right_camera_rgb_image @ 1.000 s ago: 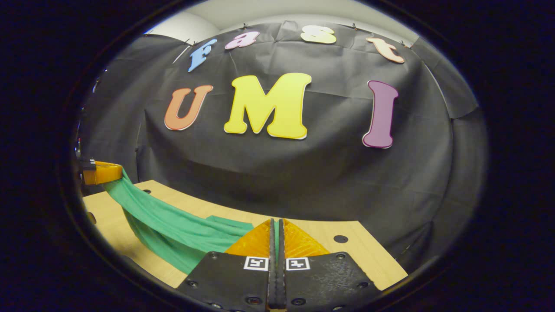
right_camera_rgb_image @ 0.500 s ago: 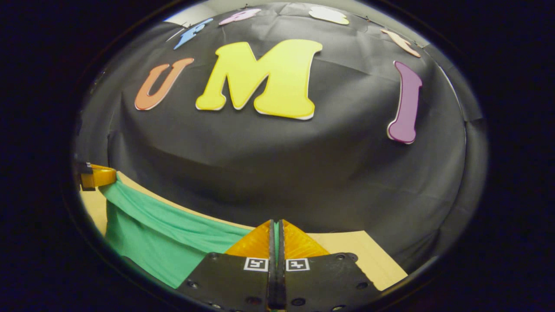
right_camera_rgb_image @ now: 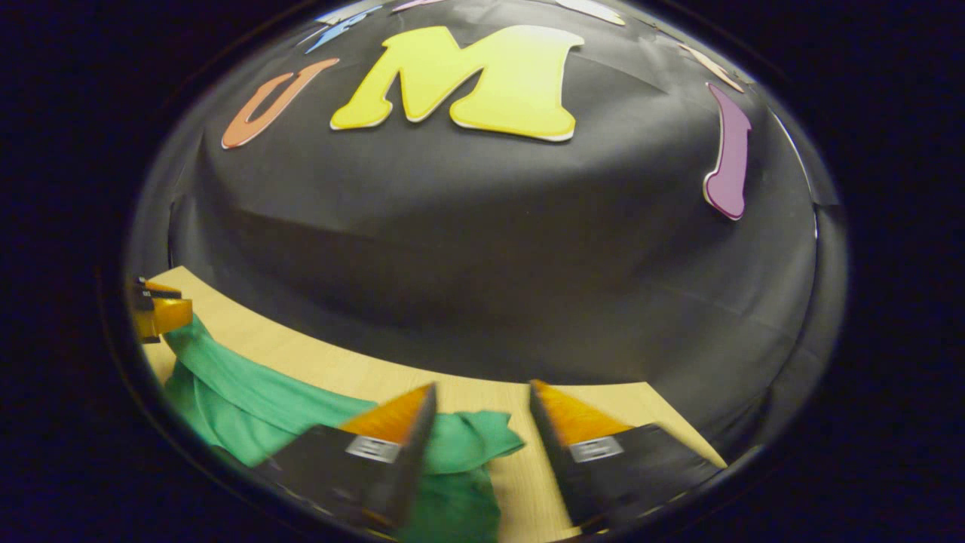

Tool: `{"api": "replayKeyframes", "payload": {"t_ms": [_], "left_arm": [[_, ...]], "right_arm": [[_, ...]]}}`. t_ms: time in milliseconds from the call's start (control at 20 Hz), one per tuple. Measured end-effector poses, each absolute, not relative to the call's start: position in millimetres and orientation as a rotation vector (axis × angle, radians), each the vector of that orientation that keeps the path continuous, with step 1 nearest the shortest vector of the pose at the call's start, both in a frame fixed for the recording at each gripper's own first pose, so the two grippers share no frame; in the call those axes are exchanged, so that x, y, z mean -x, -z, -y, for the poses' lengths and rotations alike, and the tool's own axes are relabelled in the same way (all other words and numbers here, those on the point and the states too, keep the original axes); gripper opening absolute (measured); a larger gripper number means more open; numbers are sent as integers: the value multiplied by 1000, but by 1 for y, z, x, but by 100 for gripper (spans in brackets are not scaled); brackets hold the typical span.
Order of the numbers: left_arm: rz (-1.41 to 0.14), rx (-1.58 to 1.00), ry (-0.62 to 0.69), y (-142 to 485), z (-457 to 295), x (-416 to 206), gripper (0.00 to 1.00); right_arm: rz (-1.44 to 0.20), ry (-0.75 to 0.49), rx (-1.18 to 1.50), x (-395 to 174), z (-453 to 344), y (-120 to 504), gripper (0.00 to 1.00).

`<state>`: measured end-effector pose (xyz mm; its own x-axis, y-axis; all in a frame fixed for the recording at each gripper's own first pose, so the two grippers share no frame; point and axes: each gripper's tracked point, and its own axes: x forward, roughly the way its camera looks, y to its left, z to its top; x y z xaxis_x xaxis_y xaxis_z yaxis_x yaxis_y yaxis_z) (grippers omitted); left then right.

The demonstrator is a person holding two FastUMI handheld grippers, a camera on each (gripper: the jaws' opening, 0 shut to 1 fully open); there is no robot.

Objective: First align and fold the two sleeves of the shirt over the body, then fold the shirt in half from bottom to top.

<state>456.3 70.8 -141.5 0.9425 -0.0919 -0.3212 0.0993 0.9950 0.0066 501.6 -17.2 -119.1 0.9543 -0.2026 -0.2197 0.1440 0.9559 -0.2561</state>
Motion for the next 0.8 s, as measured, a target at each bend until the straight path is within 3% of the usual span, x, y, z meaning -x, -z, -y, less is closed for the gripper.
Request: {"api": "replayKeyframes", "payload": {"t_ms": [50,450,800], "left_arm": [[-343,-31,81,140,-73,-450,100],[-329,28,36,99,-71,-382,100],[-221,28,57,38,-66,-280,100]], "right_arm": [[-257,183,249,-490,16,117,94],[-206,152,150,-431,22,64,95],[-120,75,132,-324,-2,7,96]]}}
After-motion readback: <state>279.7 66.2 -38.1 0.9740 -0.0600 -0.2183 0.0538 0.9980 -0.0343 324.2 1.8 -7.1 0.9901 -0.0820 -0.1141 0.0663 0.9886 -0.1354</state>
